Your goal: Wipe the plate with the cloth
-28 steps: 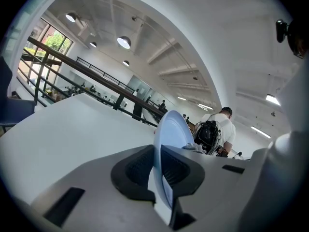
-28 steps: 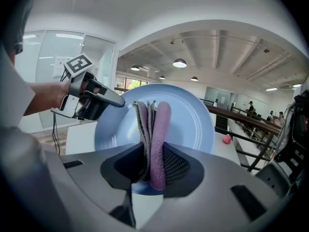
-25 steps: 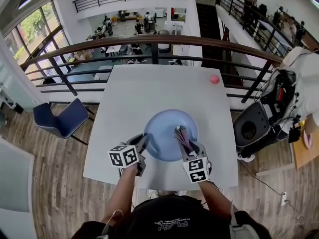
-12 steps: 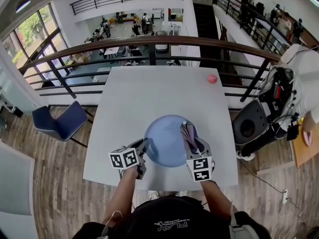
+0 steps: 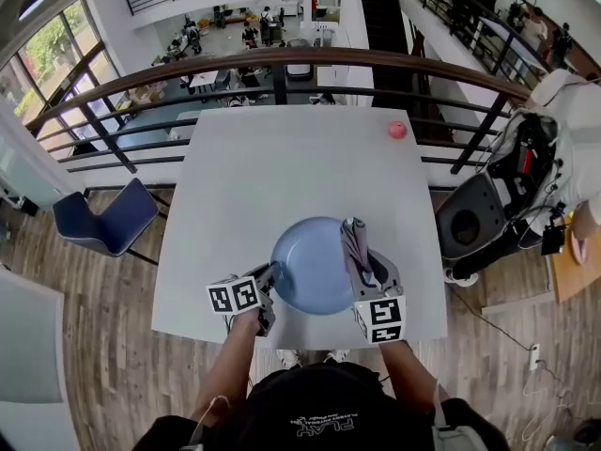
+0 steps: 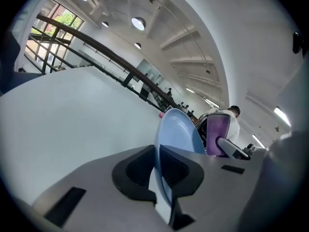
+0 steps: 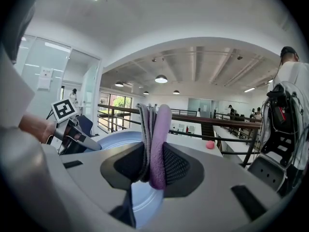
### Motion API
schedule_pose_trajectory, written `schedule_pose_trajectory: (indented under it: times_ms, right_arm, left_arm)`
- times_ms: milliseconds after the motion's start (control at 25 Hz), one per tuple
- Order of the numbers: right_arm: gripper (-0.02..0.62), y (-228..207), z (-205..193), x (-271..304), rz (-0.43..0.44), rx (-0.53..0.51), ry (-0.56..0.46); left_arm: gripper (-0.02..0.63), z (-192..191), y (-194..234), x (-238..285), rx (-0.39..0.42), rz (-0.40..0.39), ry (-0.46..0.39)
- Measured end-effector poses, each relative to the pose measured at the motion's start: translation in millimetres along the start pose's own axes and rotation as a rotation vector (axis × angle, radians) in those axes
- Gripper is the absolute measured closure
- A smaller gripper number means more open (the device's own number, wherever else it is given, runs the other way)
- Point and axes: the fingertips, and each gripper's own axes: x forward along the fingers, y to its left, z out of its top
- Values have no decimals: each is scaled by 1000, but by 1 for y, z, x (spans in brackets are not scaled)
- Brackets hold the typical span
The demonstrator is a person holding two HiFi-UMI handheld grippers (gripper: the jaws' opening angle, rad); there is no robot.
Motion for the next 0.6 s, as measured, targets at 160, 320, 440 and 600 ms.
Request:
schedule_pose_trajectory:
  times_ms: [160, 320, 440, 600]
  right_arm:
    - [480, -5, -20, 4, -2, 27, 41]
    - [480, 3, -52, 8, 29, 62, 108]
    - [480, 10, -76, 11, 46, 108, 154]
    - [480, 26, -105, 19, 83, 171, 214]
  left_arm:
    - [574, -21, 15, 11, -24, 18, 41]
    - [573, -46, 34, 19, -53, 46, 83]
    - [573, -64, 49, 27, -62, 65, 114]
    - [569, -85, 71, 30, -89, 99, 154]
